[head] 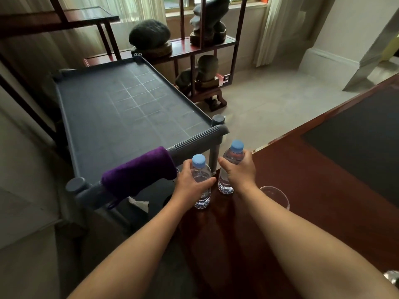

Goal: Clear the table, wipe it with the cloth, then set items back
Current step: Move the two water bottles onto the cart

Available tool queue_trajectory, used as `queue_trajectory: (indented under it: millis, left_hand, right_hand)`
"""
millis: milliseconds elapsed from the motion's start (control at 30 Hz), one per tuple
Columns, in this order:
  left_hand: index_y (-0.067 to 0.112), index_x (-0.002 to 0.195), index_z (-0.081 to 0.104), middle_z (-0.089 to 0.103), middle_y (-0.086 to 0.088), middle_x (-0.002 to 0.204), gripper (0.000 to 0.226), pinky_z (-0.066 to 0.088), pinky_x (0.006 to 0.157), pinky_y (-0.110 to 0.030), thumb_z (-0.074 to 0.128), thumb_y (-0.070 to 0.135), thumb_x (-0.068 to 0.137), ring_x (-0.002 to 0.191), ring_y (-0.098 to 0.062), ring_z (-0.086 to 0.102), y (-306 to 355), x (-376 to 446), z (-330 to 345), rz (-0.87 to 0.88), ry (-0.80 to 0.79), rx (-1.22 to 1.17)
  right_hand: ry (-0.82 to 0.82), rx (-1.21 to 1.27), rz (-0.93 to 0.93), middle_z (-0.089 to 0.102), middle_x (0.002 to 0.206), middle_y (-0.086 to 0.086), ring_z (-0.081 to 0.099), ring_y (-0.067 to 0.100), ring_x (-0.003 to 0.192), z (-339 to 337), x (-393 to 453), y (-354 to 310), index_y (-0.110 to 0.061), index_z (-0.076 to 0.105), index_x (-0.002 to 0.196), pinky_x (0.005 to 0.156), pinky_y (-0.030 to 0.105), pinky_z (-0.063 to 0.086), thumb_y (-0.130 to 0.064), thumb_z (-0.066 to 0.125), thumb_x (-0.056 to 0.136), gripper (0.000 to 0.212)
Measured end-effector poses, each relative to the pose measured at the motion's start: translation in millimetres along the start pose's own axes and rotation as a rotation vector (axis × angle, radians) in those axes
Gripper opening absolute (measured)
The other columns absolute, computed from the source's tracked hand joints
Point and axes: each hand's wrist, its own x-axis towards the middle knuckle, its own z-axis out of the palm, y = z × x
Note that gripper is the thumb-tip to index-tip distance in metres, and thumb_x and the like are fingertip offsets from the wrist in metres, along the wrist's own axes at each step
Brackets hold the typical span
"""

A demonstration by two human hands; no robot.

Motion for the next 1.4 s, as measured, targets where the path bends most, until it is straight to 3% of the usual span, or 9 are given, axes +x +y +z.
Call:
queue_trajectory:
  millis: [133, 467, 633, 700, 800, 900, 1133, 1267, 1400]
  left_hand:
    - [0.022, 0.123, 0.044, 0.063, -0.005, 0.117, 0.065, 0.055, 0.088, -0.031, 0.086, 0.022, 0.073, 0.106, -0.013, 0.063, -1, 1, -1, 0.008, -0.002, 0.004]
    - [0.025, 0.13, 0.043, 0.062, -0.004, 0.124, 0.085, 0.052, 0.099, -0.042, 0.093, 0.03, 0.062, 0.11, -0.014, 0.064, 3, -3, -2, -0.007, -0.099, 0.028]
    - [0.024, 0.152, 0.024, 0.036, -0.001, 0.154, 0.12, 0.037, 0.113, -0.035, 0.083, 0.066, 0.056, 0.136, -0.011, 0.038, 32, -10, -9, 0.121, -0.061, 0.105]
    - [0.022, 0.151, 0.028, 0.036, -0.001, 0.154, 0.111, 0.036, 0.111, -0.033, 0.074, 0.071, 0.064, 0.133, -0.007, 0.036, 51, -13, -8, 0.199, -0.015, 0.16]
    - [0.013, 0.144, 0.041, 0.047, -0.008, 0.146, 0.076, 0.041, 0.103, -0.034, 0.065, 0.055, 0.085, 0.128, -0.015, 0.044, 83, -12, -4, 0.41, 0.081, 0.386]
    - [0.01, 0.133, 0.054, 0.053, -0.011, 0.139, 0.052, 0.037, 0.107, -0.041, 0.056, 0.046, 0.095, 0.131, -0.028, 0.045, 117, -4, 8, 0.628, 0.049, 0.676]
    - [0.021, 0.14, 0.047, 0.043, -0.002, 0.15, 0.063, 0.023, 0.114, -0.045, 0.033, 0.063, 0.096, 0.142, -0.026, 0.032, 160, 7, 82, 0.815, -0.119, 1.163]
    - [0.022, 0.143, 0.043, 0.041, -0.002, 0.152, 0.065, 0.023, 0.117, -0.048, 0.029, 0.065, 0.095, 0.144, -0.026, 0.03, 174, 0, 135, 0.909, -0.231, 1.244]
    - [0.023, 0.143, 0.043, 0.041, -0.002, 0.153, 0.065, 0.026, 0.115, -0.047, 0.032, 0.066, 0.095, 0.143, -0.025, 0.031, 185, -11, 186, 0.988, -0.323, 1.163]
  right_hand:
    - [-0.028, -0.008, -0.004, 0.065, 0.097, -0.003, 0.065, 0.016, 0.087, 5, -2, 2, -0.018, 0.051, 0.11, 0.079, 0.034, 0.052, -0.034, 0.085, 0.067, 0.057]
    - [-0.077, -0.042, 0.024, 0.065, 0.104, -0.003, 0.064, 0.018, 0.095, -2, -7, -1, -0.025, 0.047, 0.116, 0.081, 0.033, 0.05, -0.039, 0.087, 0.061, 0.07]
    - [-0.159, -0.088, 0.051, 0.052, 0.129, 0.015, 0.054, 0.028, 0.116, -19, -12, -11, -0.013, 0.037, 0.141, 0.098, 0.04, 0.046, -0.026, 0.086, 0.058, 0.097]
    - [-0.159, -0.12, 0.057, 0.046, 0.136, 0.015, 0.049, 0.029, 0.123, -31, -15, -14, -0.012, 0.027, 0.149, 0.103, 0.041, 0.042, -0.027, 0.08, 0.061, 0.104]
    - [-0.085, -0.256, 0.009, 0.045, 0.14, 0.014, 0.046, 0.029, 0.127, -55, -18, -19, -0.013, 0.031, 0.149, 0.102, 0.034, 0.037, -0.026, 0.068, 0.076, 0.083]
    - [-0.023, -0.444, -0.101, 0.047, 0.142, 0.012, 0.043, 0.028, 0.13, -84, -21, -26, -0.012, 0.041, 0.144, 0.102, 0.035, 0.036, -0.032, 0.059, 0.085, 0.064]
    - [0.138, -0.734, -0.148, 0.047, 0.145, 0.006, 0.035, 0.026, 0.135, -171, -29, -27, -0.014, 0.05, 0.138, 0.107, 0.037, 0.032, -0.042, 0.051, 0.089, 0.057]
    - [0.235, -0.85, -0.092, 0.044, 0.148, 0.008, 0.031, 0.026, 0.138, -224, -39, -17, -0.016, 0.05, 0.139, 0.112, 0.037, 0.025, -0.046, 0.049, 0.091, 0.057]
    - [0.351, -0.955, -0.036, 0.044, 0.148, 0.01, 0.032, 0.028, 0.139, -275, -57, -9, -0.016, 0.051, 0.138, 0.114, 0.037, 0.023, -0.046, 0.049, 0.091, 0.056]
